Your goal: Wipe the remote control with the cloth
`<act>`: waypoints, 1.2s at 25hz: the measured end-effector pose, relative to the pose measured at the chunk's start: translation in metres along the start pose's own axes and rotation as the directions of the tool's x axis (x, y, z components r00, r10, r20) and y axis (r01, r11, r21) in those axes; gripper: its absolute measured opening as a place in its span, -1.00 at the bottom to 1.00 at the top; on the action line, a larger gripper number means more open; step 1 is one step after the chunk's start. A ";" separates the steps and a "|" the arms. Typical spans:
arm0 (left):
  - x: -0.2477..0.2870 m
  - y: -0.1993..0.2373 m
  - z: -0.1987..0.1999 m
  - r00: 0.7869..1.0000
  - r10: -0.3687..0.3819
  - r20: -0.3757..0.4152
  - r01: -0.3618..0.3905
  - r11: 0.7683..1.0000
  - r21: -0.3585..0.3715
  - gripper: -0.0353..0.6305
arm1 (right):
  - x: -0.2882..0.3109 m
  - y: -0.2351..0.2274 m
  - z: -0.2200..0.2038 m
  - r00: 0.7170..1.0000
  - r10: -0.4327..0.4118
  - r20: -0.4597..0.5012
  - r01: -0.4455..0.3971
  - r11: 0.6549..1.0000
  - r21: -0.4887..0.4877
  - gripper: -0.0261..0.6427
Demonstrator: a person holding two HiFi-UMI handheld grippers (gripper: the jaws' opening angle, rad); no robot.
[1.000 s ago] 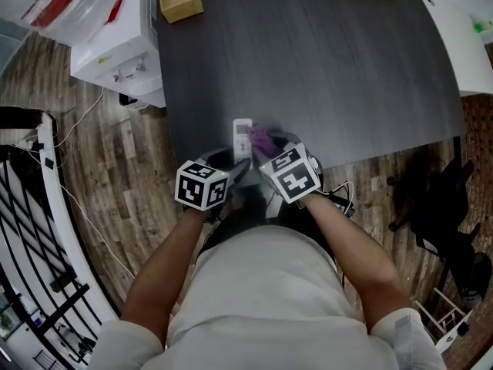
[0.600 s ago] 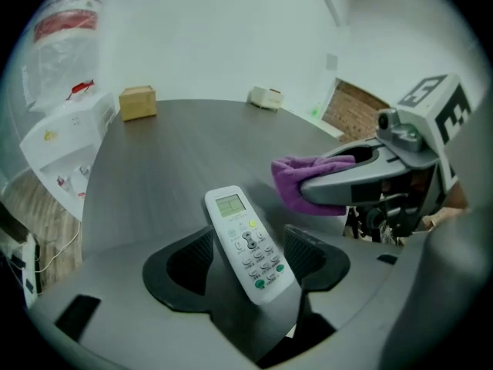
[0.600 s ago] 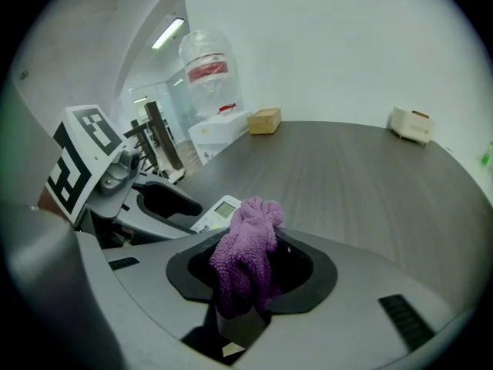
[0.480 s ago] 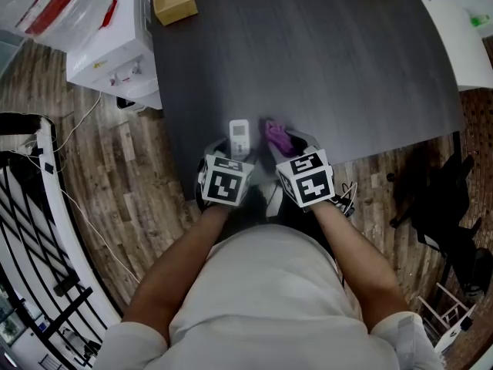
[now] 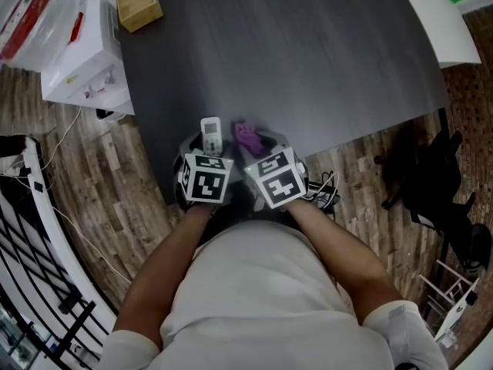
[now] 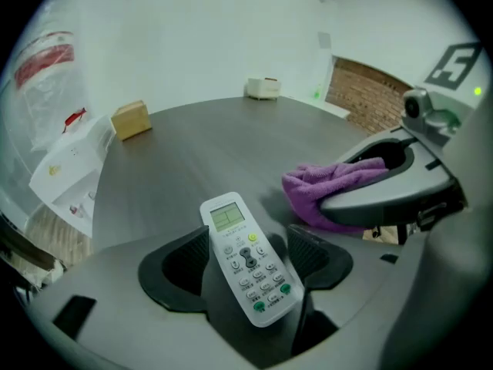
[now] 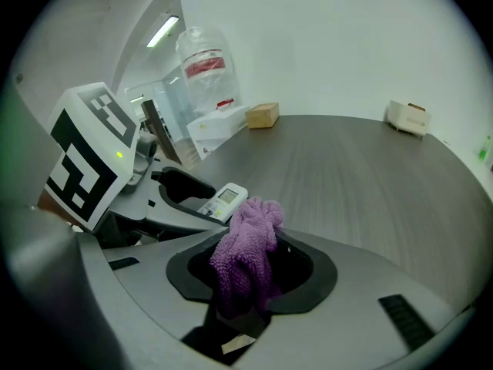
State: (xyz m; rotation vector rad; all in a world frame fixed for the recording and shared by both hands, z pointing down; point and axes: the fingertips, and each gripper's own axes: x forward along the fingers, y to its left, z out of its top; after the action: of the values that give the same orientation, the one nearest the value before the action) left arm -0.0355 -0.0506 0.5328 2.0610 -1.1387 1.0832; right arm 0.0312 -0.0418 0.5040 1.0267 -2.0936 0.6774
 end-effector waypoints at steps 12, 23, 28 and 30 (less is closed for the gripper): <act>0.015 0.004 -0.007 0.998 0.055 -0.039 -0.053 0.998 0.032 0.00 | 0.000 0.016 -0.009 1.000 -0.019 0.001 0.019 0.999 -0.049 -0.53; 0.012 0.008 -0.007 0.997 -0.068 0.038 0.072 0.989 -0.126 -0.06 | -0.008 0.016 -0.005 1.000 -0.005 0.023 0.007 0.996 -0.094 -0.53; 0.004 0.004 0.002 0.989 -0.116 0.093 0.131 0.975 -0.180 -0.06 | -0.073 -0.050 0.047 0.984 -0.032 0.177 0.027 0.999 0.028 -0.53; 0.001 0.004 0.003 0.984 -0.132 0.120 0.154 0.968 -0.199 -0.06 | -0.113 -0.084 0.078 0.966 -0.055 0.251 0.039 0.997 0.067 -0.53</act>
State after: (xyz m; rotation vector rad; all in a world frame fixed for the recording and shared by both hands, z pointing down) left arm -0.0374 -0.0549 0.5327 2.0194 -1.0848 0.7602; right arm 0.1220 -0.0910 0.3810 1.2496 -2.2690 0.6165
